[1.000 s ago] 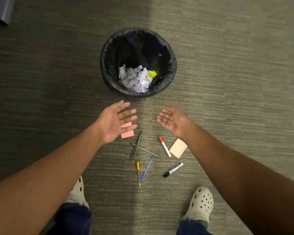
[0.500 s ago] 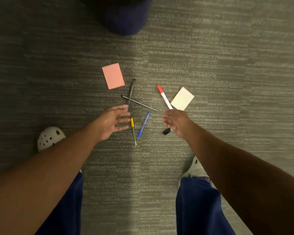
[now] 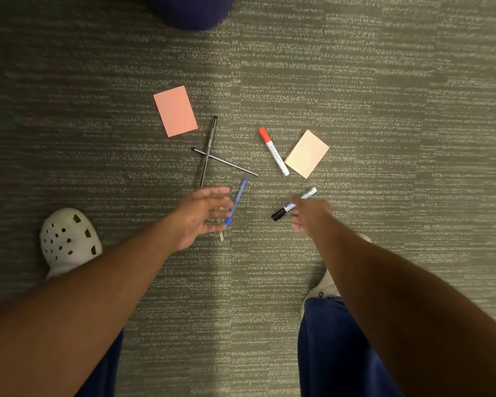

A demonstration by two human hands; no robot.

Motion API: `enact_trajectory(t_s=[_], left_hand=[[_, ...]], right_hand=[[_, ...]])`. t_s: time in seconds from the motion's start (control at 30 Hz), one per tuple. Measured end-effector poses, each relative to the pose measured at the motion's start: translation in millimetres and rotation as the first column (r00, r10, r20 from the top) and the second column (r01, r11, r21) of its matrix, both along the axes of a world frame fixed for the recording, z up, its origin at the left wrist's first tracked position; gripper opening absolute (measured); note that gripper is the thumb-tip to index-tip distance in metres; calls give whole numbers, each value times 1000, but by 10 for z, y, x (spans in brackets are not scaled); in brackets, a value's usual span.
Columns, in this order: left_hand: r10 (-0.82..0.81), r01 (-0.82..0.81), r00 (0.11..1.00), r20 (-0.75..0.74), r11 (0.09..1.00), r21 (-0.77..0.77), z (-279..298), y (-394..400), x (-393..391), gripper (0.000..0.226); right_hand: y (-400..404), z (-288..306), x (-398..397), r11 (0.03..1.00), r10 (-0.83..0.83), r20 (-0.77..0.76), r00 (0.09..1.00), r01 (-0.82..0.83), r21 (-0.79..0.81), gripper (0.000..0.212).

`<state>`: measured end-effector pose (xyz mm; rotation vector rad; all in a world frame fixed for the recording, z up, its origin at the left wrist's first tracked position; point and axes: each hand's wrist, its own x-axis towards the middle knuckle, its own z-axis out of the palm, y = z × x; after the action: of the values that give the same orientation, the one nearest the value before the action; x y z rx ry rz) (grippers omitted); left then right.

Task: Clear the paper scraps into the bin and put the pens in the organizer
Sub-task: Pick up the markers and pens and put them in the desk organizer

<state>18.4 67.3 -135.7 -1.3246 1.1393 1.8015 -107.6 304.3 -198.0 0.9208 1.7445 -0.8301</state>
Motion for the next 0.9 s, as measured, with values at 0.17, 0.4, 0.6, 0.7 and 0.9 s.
enact_trajectory(t_s=[0.17, 0.4, 0.6, 0.7, 0.9], left_hand=[[-162, 154, 977, 139, 986, 71, -6, 201, 0, 21], [-7, 7, 1000, 3, 1000, -3, 140, 742, -139, 61], [480, -468, 877, 13, 860, -202, 52, 603, -343, 14], [500, -487, 866, -30, 826, -283, -15, 347, -340, 27], [279, -269, 960, 31, 946, -179, -105, 73, -145, 12]], right_hand=[[-84, -13, 12, 984, -170, -22, 985, 171, 52, 38], [-396, 484, 154, 867, -376, 202, 904, 420, -269, 37], [-747, 570, 192, 969, 146, 54, 988, -132, -208, 37], [-786, 348, -74, 786, 610, -350, 711, -600, 150, 35], [-893, 34, -568, 486, 856, -399, 327, -773, 409, 42]])
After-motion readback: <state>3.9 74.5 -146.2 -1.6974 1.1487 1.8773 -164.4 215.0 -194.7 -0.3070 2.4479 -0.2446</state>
